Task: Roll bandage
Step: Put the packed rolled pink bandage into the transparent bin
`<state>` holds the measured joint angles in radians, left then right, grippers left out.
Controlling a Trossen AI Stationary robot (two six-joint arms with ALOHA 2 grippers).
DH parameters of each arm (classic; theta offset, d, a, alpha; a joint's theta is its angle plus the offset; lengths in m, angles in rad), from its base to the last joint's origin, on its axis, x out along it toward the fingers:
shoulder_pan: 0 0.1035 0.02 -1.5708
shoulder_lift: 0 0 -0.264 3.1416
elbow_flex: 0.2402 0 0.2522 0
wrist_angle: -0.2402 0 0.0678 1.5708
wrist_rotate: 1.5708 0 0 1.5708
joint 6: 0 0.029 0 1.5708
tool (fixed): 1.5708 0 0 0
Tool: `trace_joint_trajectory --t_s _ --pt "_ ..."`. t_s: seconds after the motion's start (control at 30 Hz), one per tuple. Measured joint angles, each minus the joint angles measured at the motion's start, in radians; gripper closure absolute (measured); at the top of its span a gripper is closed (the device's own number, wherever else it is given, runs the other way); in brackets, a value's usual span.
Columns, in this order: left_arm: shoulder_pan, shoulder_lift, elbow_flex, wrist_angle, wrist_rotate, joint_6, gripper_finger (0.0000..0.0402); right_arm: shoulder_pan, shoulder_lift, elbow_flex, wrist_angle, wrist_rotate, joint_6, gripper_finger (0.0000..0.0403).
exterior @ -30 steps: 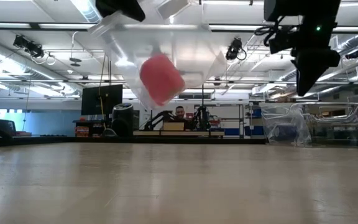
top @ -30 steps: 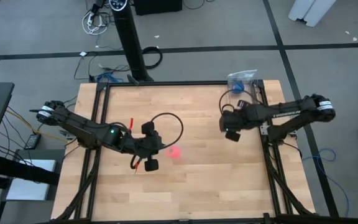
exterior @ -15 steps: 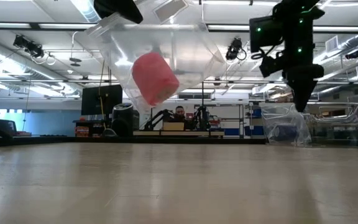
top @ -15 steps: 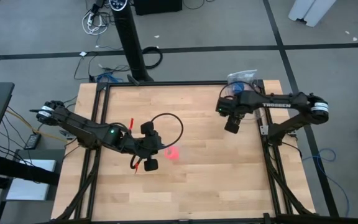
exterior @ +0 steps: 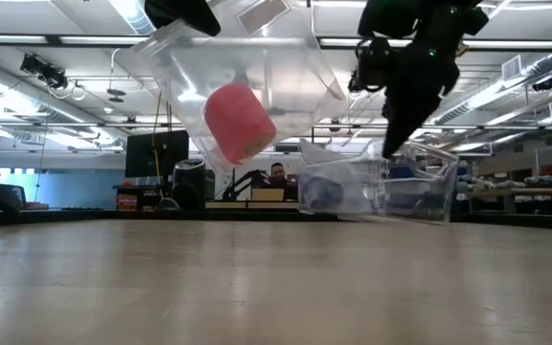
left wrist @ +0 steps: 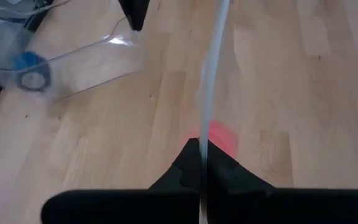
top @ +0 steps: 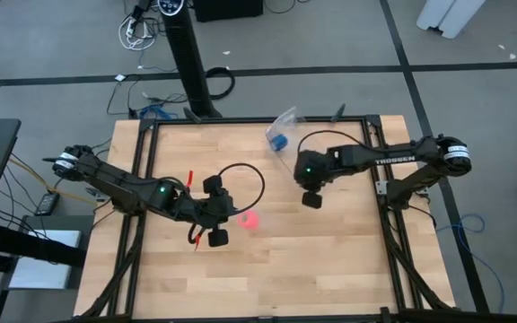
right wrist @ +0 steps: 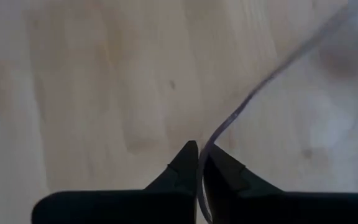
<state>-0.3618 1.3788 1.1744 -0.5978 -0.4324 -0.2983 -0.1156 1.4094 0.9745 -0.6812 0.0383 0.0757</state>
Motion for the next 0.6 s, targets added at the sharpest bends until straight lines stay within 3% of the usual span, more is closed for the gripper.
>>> trace_joint_trajectory --t_s 0.2,0.4,0.6 --pt "0.0 0.0 0.0 0.004 0.0 -0.001 0.0399 0.069 0.02 0.0 0.161 -0.007 0.04 0.0381" --pt "0.003 0.0 0.0 0.03 -0.004 -0.002 0.0399 0.097 0.029 0.0 0.198 -0.005 0.061 0.0316" --pt "0.037 0.001 0.0 0.07 -0.089 -0.025 0.0399 0.123 0.01 0.043 0.139 0.003 0.087 0.0267"
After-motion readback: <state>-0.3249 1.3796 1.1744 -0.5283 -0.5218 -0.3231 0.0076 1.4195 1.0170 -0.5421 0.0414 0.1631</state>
